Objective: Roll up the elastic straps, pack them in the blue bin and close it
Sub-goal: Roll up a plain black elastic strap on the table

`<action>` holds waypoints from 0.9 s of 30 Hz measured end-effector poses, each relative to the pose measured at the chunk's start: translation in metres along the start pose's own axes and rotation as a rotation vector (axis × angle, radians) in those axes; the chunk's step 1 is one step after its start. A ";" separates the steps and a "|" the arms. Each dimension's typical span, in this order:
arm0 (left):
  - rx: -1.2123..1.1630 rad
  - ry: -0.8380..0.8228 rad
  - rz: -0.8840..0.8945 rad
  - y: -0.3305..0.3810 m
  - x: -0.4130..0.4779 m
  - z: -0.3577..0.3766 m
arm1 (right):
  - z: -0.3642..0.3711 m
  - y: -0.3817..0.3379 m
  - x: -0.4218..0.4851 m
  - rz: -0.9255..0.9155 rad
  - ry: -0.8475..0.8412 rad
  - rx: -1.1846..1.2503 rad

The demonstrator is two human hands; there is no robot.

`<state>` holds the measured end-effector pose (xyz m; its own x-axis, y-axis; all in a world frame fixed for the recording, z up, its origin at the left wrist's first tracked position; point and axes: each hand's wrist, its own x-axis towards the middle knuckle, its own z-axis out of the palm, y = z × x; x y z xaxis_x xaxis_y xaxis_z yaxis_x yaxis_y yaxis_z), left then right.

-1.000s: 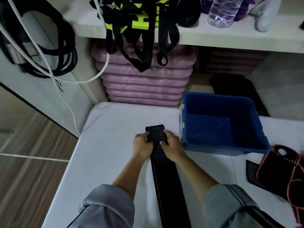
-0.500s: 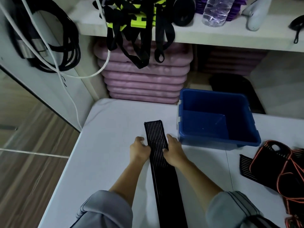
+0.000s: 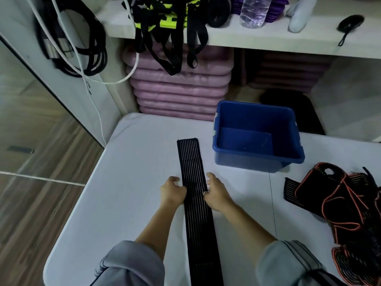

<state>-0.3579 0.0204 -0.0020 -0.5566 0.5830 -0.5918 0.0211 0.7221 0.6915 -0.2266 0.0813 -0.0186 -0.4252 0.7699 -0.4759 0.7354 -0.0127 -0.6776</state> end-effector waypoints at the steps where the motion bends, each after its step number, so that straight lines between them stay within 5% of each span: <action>1: -0.011 -0.008 0.005 -0.001 -0.004 0.001 | 0.000 0.002 -0.003 -0.008 -0.010 0.009; 22: 0.024 0.002 -0.002 -0.068 -0.082 0.020 | 0.007 0.056 -0.076 -0.097 -0.140 -0.027; 27: 0.166 0.074 0.127 -0.077 -0.097 0.022 | 0.007 0.064 -0.090 -0.143 -0.110 -0.008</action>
<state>-0.2877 -0.0835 -0.0068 -0.5997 0.6489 -0.4682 0.2283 0.6996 0.6771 -0.1448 0.0069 -0.0231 -0.5804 0.6889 -0.4342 0.6676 0.0972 -0.7381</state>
